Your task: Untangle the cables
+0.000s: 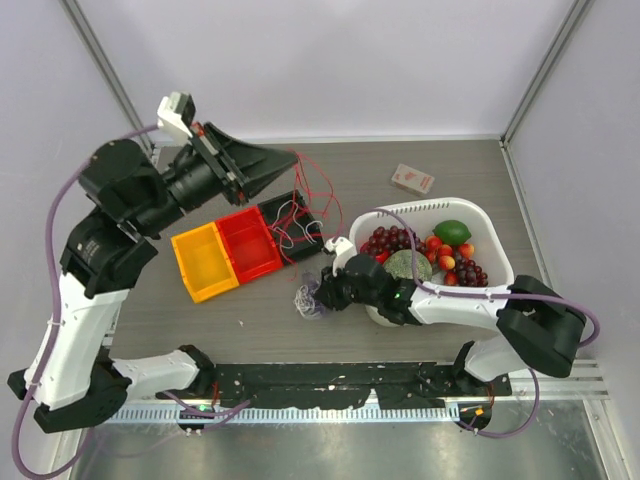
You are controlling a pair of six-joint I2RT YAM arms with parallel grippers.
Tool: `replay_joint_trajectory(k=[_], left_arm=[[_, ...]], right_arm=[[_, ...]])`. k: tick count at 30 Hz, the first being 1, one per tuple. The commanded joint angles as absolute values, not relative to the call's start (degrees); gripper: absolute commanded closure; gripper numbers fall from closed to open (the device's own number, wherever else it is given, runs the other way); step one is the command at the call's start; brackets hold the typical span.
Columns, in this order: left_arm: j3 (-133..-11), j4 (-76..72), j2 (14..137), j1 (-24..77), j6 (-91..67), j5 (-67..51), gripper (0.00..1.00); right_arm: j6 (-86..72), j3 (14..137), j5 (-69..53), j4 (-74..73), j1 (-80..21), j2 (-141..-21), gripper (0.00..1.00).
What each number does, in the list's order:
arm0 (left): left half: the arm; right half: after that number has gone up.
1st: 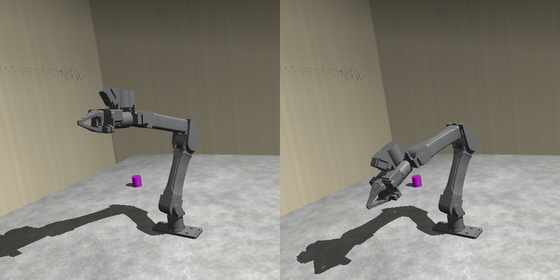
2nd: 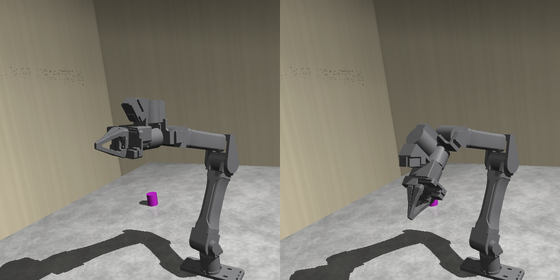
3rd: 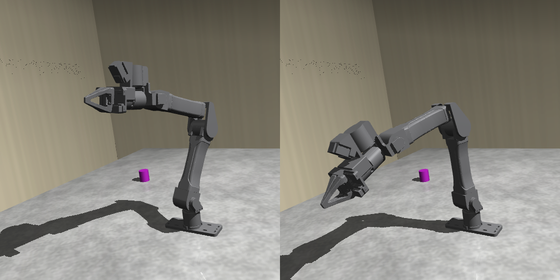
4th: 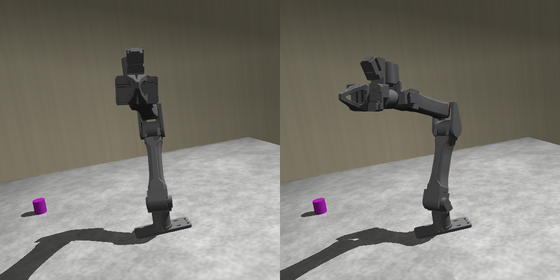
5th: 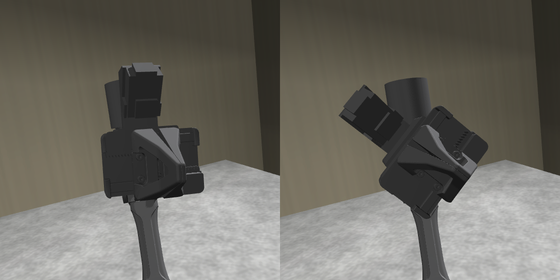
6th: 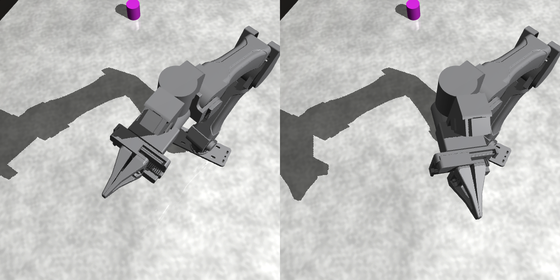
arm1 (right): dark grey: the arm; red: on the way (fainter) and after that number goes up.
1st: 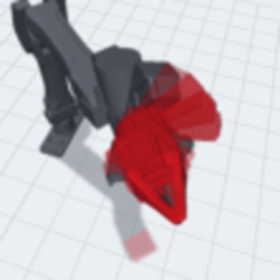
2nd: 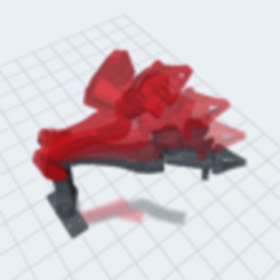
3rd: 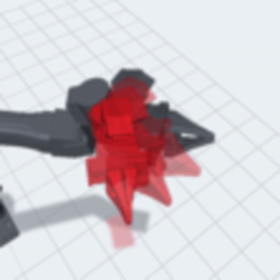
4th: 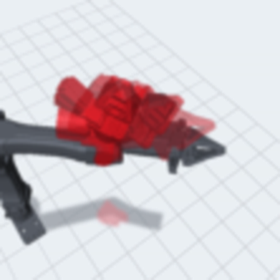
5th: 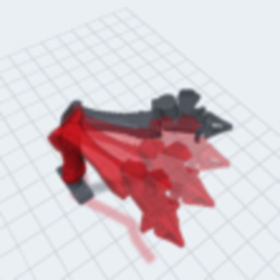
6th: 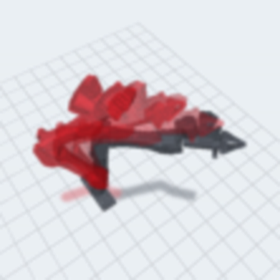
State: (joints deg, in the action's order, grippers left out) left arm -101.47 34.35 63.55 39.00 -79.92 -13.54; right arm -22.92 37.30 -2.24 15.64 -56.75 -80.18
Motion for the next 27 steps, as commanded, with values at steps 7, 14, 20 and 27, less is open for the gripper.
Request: replay_joint_trajectory(k=[7, 14, 20, 27], left_arm=[[-119.45, 45.59, 71.89, 38.85, -69.45, -7.75, 1.0], [-114.62, 60.28, 71.28, 36.57, -63.9, 8.86, 1.0], [-99.52, 57.49, 68.74, 26.21, -61.88, 3.88, 1.0], [-87.02, 51.33, 70.75, 16.88, -58.54, -5.45, 1.0]], right_arm=[[-22.94, 34.18, -1.85, 6.26, -57.13, -69.19, 0.49], [-22.85, 44.8, -1.59, -7.1, -57.13, -55.21, 0.31], [-21.71, 51.76, -2.28, -10.81, -56.95, -50.28, 0.26], [-21.62, 54.23, 3.07, -12.13, -57.04, -48.87, 0.25]])
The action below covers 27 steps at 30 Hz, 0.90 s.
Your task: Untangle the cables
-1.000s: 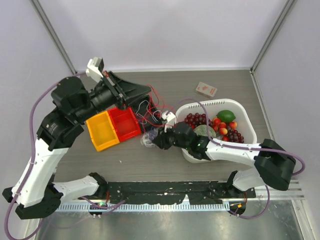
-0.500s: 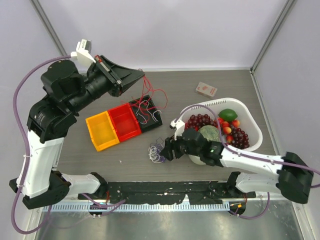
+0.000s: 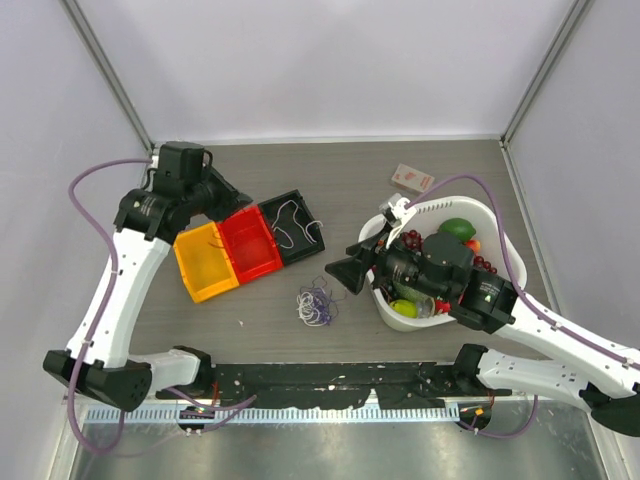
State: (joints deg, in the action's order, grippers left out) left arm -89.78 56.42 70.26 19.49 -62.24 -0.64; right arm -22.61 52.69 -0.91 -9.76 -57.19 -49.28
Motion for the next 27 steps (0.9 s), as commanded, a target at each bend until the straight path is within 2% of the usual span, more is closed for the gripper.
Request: replay_joint_trajectory(k=[1, 16, 27], left_arm=[[-86.4, 50.89, 71.8, 16.27, -58.01, -5.36, 1.0], [-82.53, 43.86, 87.44, 11.08, -54.59, -6.5, 1.0], [-81.39, 49.04, 93.16, 8.7, -47.02, -0.53, 1.0]], right_arm=[[-21.27, 54.14, 3.34, -12.13, -57.04, -48.78, 0.25], [-18.72, 53.35, 7.73, -14.06, -56.87, -48.43, 0.24], [-16.53, 53.44, 8.96, -13.97, -55.55, -50.97, 0.23]])
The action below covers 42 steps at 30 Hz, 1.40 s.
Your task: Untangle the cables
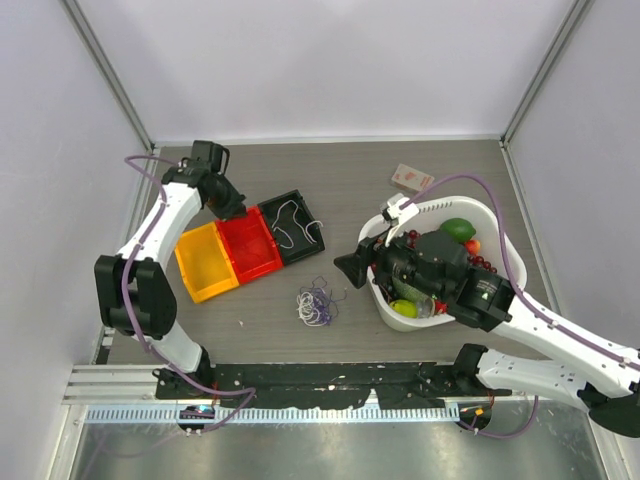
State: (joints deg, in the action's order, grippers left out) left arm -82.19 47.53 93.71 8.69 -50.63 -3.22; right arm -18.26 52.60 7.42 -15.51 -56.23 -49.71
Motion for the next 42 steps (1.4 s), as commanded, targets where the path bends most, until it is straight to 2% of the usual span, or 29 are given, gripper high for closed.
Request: replay_joint_trajectory(k=[1, 4, 12, 20, 25, 27, 29, 33, 42], left_arm=[[-80.17, 48.78, 92.9, 8.7, -47.02, 1.3, 1.0], [-76.38, 46.06, 93.07, 8.79, -47.63, 0.27, 1.0], [-76.99, 43.6, 99.14, 10.11, -48.17, -4.04, 1.0], [-87.0, 49.3, 109.06, 11.87, -45.09, -4.49, 1.0], [-88.59, 51.49, 111.62, 11.95, -43.77, -2.29, 0.99], [-88.6, 52.3, 110.66, 11.87, -43.24, -3.51, 0.88], [-88.24, 52.12, 108.64, 11.87, -43.16, -4.74, 0.69], [-87.89, 53.26, 102.94, 11.87, -42.45, -4.57, 0.49], [-80.25, 55.02, 88.44, 12.04, -43.68, -5.89, 0.35]], right_arm=[[-16.09, 53.61, 8.96, -13.97, -55.46, -51.24, 0.23], [-15.47, 53.62, 8.96, -13.71, -54.67, -52.38, 0.23], [-15.73, 53.09, 8.09, -13.36, -53.35, -52.74, 0.23], [-18.02, 53.79, 7.74, -14.15, -53.26, -51.94, 0.24], [-20.03, 53.7, 6.86, -14.85, -53.17, -51.59, 0.24], [-20.65, 53.44, 6.24, -14.94, -53.17, -51.42, 0.24], [-20.92, 53.0, 6.06, -14.85, -53.17, -51.42, 0.24], [-21.01, 52.21, 4.75, -13.71, -53.17, -52.56, 0.24], [-21.71, 54.14, 2.29, -13.01, -53.17, -55.2, 0.25]])
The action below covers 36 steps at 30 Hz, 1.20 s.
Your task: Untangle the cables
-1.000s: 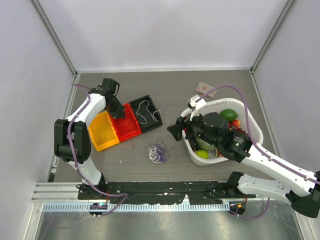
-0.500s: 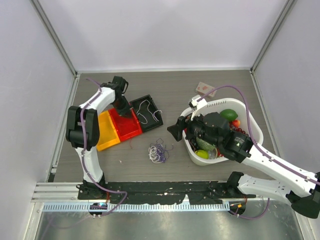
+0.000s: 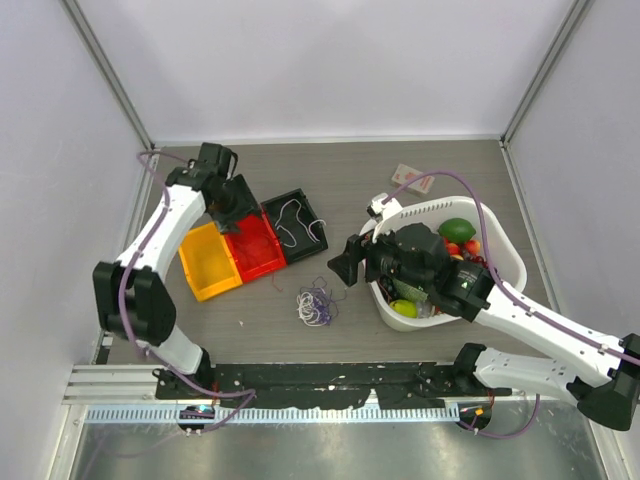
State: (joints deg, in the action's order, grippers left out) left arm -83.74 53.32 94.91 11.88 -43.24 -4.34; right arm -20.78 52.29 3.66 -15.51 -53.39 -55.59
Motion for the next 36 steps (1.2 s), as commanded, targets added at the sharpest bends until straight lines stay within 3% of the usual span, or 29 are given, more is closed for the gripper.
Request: replay_joint_trajectory(k=[1, 7, 13, 24, 33, 36], left_arm=[[-79.03, 55.02, 87.29, 12.13, -44.03, -6.24, 0.35], [-70.76, 51.16, 83.06, 20.64, -49.82, -5.36, 0.42], [-62.77, 45.01, 84.02, 28.38, -56.15, -0.44, 0.3], [-57.04, 38.76, 92.1, 28.74, -65.83, -0.44, 0.33], [-56.34, 38.94, 95.45, 28.74, -67.94, -0.79, 0.56], [-55.81, 39.28, 94.31, 28.74, -67.85, -0.53, 0.79]], right_arm=[[-21.88, 53.97, 2.37, -13.09, -53.17, -55.11, 0.25], [-22.24, 53.35, 2.99, -13.88, -53.17, -53.88, 0.25], [-22.06, 54.32, 3.6, -15.29, -53.17, -53.26, 0.25], [-22.24, 54.49, 5.1, -17.75, -53.17, -50.54, 0.25], [-22.5, 53.88, 6.15, -18.37, -53.17, -49.31, 0.25], [-22.59, 53.44, 6.33, -18.19, -53.17, -49.48, 0.24]])
